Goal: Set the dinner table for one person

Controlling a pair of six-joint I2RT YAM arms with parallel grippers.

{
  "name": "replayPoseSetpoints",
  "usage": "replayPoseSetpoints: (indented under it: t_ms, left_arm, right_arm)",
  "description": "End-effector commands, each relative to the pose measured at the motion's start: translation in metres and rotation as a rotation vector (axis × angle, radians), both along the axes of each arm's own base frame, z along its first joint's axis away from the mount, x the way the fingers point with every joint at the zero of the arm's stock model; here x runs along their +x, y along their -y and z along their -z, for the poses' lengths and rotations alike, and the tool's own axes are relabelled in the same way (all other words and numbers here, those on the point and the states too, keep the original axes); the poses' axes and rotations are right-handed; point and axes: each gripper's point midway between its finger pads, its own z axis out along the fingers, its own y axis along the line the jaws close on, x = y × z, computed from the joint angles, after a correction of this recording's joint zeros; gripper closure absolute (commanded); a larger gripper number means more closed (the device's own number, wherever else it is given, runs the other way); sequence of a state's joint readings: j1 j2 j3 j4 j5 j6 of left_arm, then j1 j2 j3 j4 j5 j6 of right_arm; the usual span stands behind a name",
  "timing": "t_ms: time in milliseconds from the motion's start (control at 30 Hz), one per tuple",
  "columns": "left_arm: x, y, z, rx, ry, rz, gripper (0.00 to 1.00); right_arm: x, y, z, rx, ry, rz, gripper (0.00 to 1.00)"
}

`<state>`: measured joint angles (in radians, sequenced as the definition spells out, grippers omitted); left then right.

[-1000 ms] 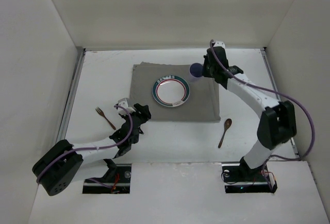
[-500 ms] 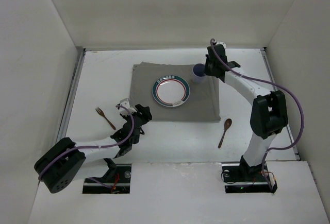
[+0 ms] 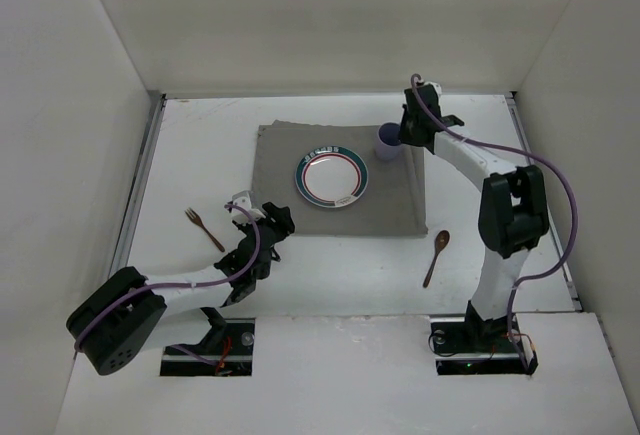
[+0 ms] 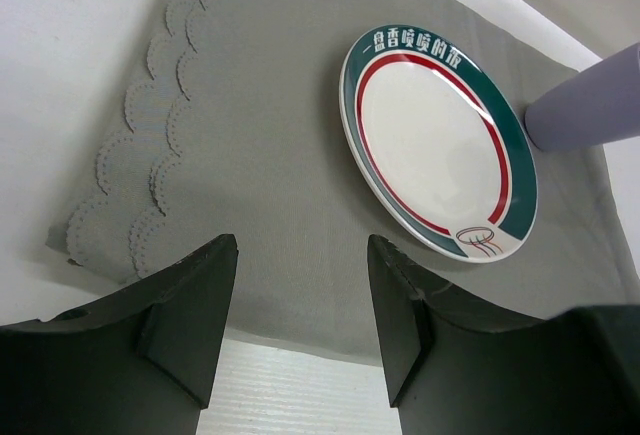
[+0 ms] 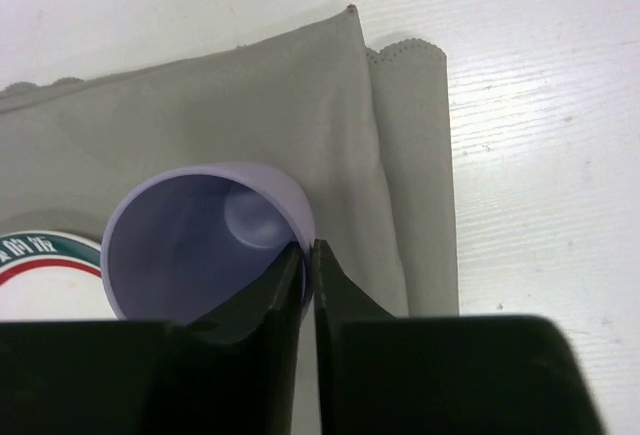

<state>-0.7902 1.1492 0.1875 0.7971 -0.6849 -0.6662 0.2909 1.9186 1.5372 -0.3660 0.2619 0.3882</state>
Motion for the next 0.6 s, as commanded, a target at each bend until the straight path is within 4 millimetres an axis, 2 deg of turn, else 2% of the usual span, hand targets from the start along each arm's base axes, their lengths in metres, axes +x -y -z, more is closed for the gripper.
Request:
replayPoseSetpoints:
  t_ms: [0,67,333,467,567]
  left_arm:
    - [0.007,0.007,-0.024,-0.07,0.066,-0.006,0.47]
    - [0.007,0.008,-0.024,-0.065,0.063,-0.004,0.47]
    - [0.006,0.008,-0.025,-0.073,0.066,-0.003,0.47]
    - [0.006,0.009,-0.024,-0.068,0.063,0.0,0.47]
    - [0.006,0.012,-0.026,-0.072,0.065,0.008,0.47]
  right_arm:
    - [0.015,-0.005,-0.028,0.039,0.083,0.004,0.78]
    - [0.014,-0.005,-0.037,0.045,0.102,0.008,0.67]
    - [-0.009,0.001,-0.069,0.063,0.168,0.013,0.51]
    - [-0.039,0.011,-0.075,0.094,0.206,0.038,0.49]
    - [-0.074,0.028,-0.069,0.108,0.227,0.103,0.48]
